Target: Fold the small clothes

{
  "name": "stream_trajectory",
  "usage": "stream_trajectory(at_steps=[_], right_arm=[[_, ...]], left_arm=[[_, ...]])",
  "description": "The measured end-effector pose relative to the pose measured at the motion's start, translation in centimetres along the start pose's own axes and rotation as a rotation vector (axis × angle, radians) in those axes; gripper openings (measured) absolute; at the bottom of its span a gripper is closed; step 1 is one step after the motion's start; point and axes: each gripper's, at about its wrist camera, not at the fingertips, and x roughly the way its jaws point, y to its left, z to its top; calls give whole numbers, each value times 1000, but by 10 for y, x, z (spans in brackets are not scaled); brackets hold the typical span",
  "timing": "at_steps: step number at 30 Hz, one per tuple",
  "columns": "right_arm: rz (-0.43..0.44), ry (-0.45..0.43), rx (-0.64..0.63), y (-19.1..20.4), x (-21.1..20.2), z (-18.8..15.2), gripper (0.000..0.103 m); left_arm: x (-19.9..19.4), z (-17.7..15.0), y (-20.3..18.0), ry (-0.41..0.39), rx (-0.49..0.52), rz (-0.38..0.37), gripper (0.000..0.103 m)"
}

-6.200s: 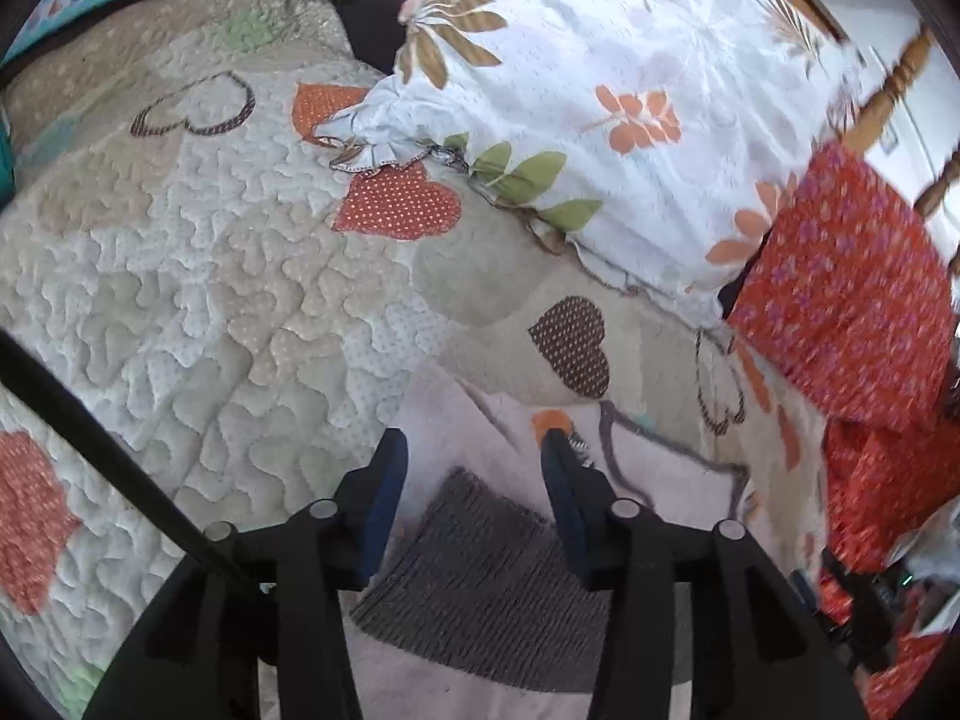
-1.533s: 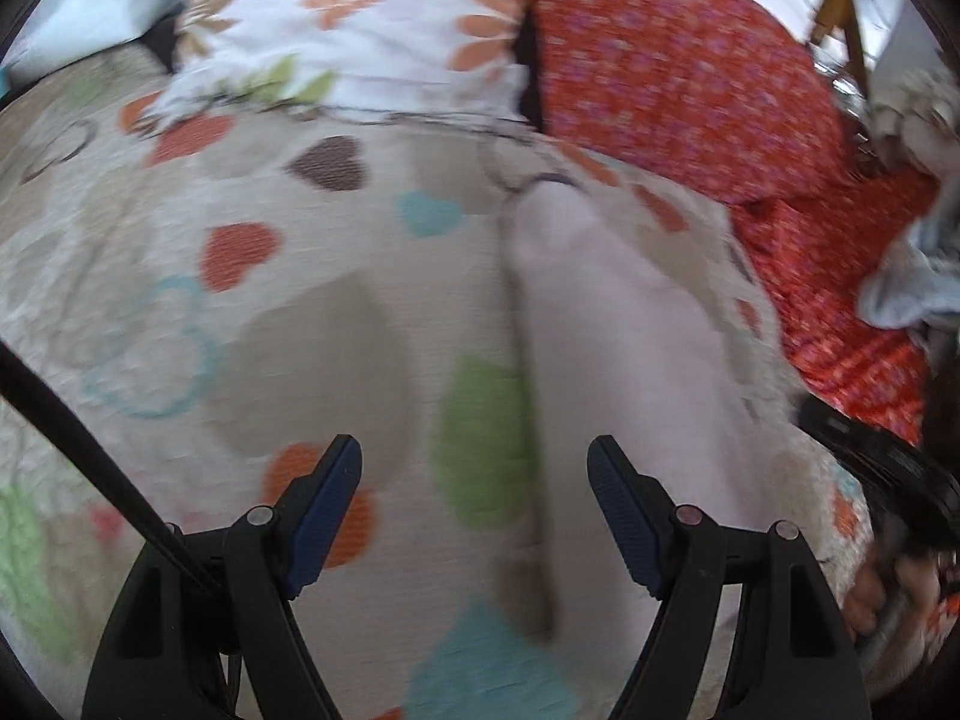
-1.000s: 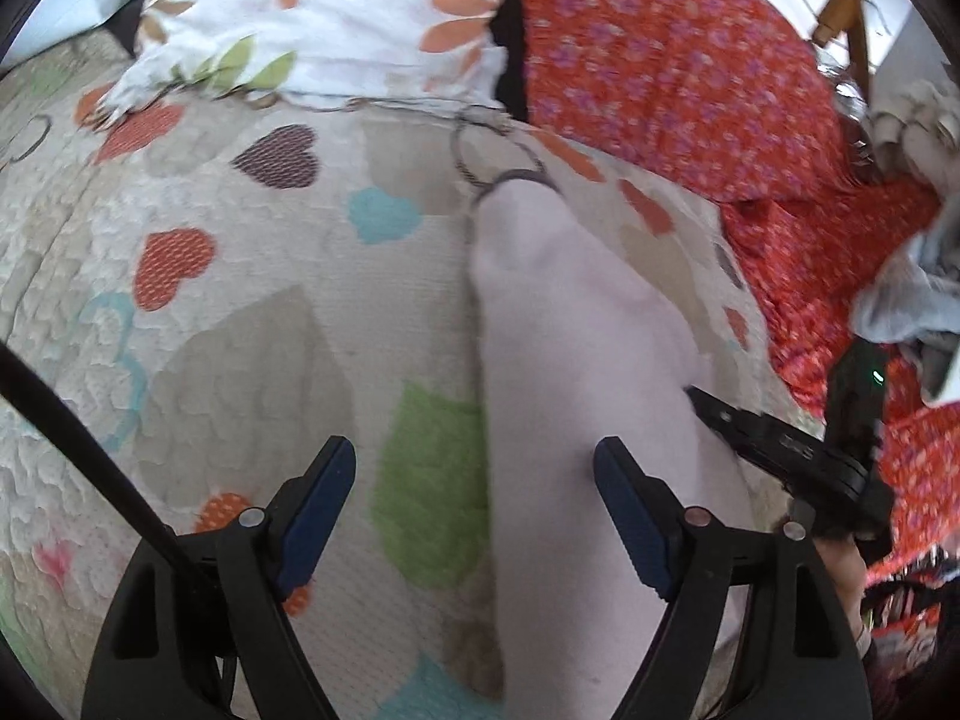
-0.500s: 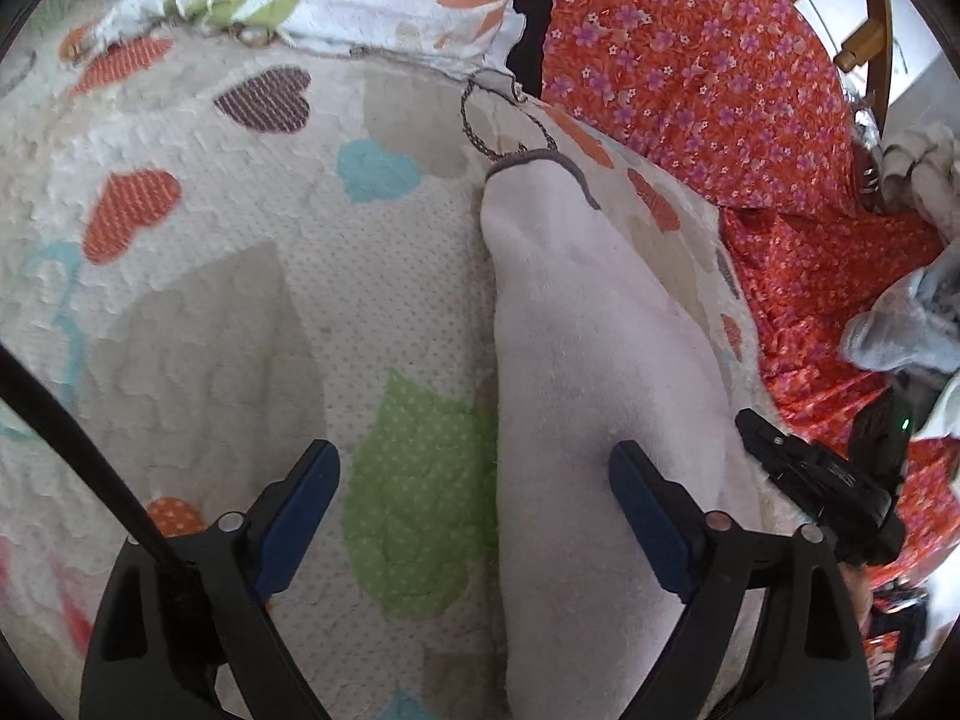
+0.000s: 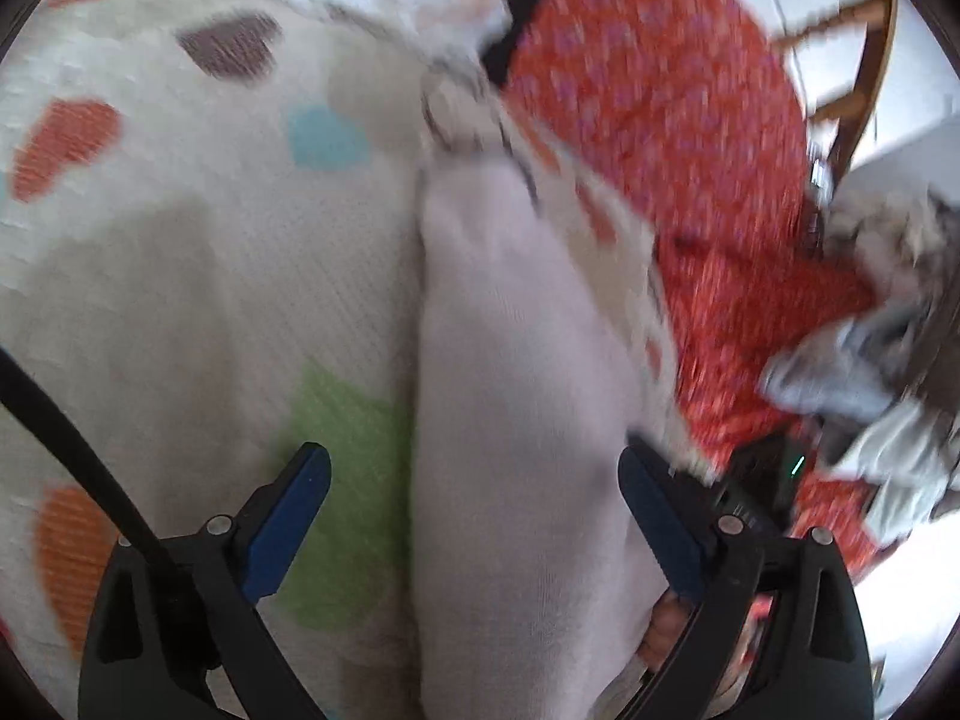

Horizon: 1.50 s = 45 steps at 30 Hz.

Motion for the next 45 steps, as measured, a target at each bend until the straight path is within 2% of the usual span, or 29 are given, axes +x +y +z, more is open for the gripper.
stream_trajectory(at_steps=[1, 2, 4, 5, 7, 9, 11, 13, 14, 15, 17, 18, 19, 21, 23, 26, 28, 30, 32, 33, 35, 36, 37, 38, 39, 41, 42, 43, 45], right_arm=[[-9, 2, -11, 2, 1, 0, 52], [11, 23, -6, 4, 5, 0, 33], [8, 29, -1, 11, 8, 0, 29], [-10, 23, -32, 20, 7, 2, 28], [3, -5, -73, 38, -1, 4, 27], [68, -47, -90, 54, -13, 10, 26], [105, -107, -133, 72, -27, 17, 26], [93, -137, -154, 75, -28, 21, 29], [63, -139, -153, 73, -23, 23, 35], [15, -112, -141, 64, -13, 24, 37], [-109, -45, -98, 46, 8, 22, 37], [-146, -41, -80, 38, 11, 22, 37], [-137, -50, -61, 33, 8, 23, 37], [-130, -95, -42, 31, -5, 27, 37], [-129, -159, -84, 40, -21, 30, 37], [-134, -209, -177, 60, -34, 24, 37], [-125, -211, -227, 77, -33, 19, 36], [-34, -175, -274, 93, -29, 10, 35], [76, -91, -258, 98, -19, 3, 35], [102, -45, -248, 99, -11, -1, 35], [72, 11, -237, 95, 1, -9, 35], [4, 41, -236, 89, 8, -11, 34], [-73, 55, -233, 82, 13, -12, 28], [-144, 55, -226, 73, 14, -11, 9], [-169, 39, -210, 63, 11, -9, 3], [-182, -3, -176, 61, -2, -6, 5], [-185, -33, -187, 67, -8, -7, 12], [-184, -61, -212, 74, -14, -9, 13], [-96, -81, -257, 97, -22, -18, 13]], left_arm=[[7, -5, -10, -9, 59, 53, 96], [8, -8, -17, -14, 97, 78, 96], [12, -11, -31, 13, 156, 77, 59], [11, -10, -36, 26, 156, 82, 46], [-6, -4, -43, -8, 158, 51, 40], [-25, 2, -50, -54, 163, 33, 39], [-37, 7, -58, -91, 193, 59, 39], [-40, 11, -59, -103, 211, 119, 47], [-38, 11, -55, -107, 203, 163, 56], [-31, 10, -48, -102, 191, 232, 59], [-18, 8, -35, -56, 175, 328, 59], [-14, 6, -27, -32, 163, 334, 61], [-12, 5, -21, -22, 136, 311, 61], [-19, 6, -21, -36, 117, 290, 62], [-30, 7, -26, -69, 133, 297, 64], [-54, 3, -31, -175, 156, 350, 70], [-73, -1, -33, -257, 175, 422, 72], [-94, -3, -37, -354, 203, 505, 81], [-115, -8, -41, -454, 231, 568, 90], [-127, -13, -45, -515, 248, 603, 93], [-144, -19, -50, -599, 286, 665, 98], [-151, -23, -53, -640, 312, 709, 101], [-156, -26, -56, -666, 333, 742, 102], [-162, -31, -60, -704, 372, 795, 103], [-165, -34, -61, -721, 392, 821, 103], [-173, -44, -64, -778, 428, 890, 103], [-178, -49, -63, -796, 439, 902, 103], [-181, -51, -63, -792, 443, 899, 103], [-188, -53, -60, -740, 425, 873, 103]])
